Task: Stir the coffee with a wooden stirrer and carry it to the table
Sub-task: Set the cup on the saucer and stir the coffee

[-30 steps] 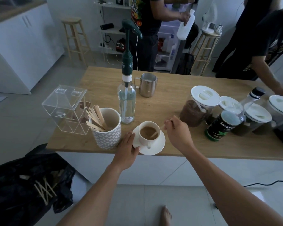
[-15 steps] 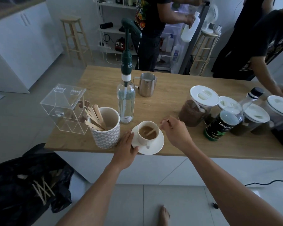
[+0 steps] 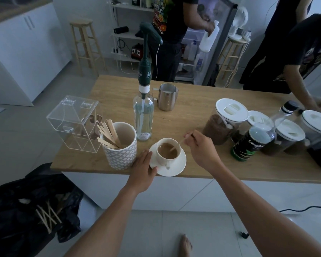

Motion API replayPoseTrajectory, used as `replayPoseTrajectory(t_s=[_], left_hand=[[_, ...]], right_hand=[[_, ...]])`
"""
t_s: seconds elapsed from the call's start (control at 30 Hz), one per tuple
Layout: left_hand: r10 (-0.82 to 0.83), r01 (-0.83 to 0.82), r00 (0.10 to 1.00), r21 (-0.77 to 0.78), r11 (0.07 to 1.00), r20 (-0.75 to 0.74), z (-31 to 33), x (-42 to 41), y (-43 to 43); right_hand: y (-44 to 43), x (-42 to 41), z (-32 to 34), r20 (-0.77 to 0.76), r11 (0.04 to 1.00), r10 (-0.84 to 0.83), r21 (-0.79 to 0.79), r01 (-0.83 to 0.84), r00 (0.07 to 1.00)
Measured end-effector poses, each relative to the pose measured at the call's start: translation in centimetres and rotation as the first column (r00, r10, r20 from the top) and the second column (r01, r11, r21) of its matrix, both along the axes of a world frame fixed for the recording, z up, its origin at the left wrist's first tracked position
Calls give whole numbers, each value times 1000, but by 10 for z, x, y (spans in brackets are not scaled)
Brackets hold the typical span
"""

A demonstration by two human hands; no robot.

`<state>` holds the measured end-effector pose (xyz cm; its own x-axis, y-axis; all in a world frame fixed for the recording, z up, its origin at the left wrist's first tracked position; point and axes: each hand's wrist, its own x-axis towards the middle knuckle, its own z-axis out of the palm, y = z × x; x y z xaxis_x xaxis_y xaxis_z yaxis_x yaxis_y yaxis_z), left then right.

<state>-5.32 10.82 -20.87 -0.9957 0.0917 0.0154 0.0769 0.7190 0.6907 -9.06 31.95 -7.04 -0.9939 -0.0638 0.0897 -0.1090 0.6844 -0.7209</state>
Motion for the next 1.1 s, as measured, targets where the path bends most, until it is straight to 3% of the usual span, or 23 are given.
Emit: replayPoseTrajectory(t_s=[0.2,0.33,0.5,0.63,0.77,0.9,1.1], left_hand=[[0,0,1000,-6,1000,-12,1,-1,0],[3,-3,1000,-12,1000,-5,0,0,0],[3,-2,1000,-12,1000,5,0,0,0],[-2,2,1000,-6,1000,2,-1,0,-1],[6,-6,1000,7,1000,12,0,0,0],[13,-13,1000,8,1000,2,-1,0,-1],[13,-13,1000,4,1000,1,-3,-2,0]], right_hand=[[6,-2,0,-23,999,-40,14,40,999],[0,2,1,33,1000,27,7,-28,999],[6,1,2,-22,997,-79,24,79,997],[2,4,4,59,998,33,43,-36,998],[9,4,6,8,997,-64,38,63,998],[4,7,10,94,995,80,59,-86,992],[8,9,18,65,999,34,24,-35,997]])
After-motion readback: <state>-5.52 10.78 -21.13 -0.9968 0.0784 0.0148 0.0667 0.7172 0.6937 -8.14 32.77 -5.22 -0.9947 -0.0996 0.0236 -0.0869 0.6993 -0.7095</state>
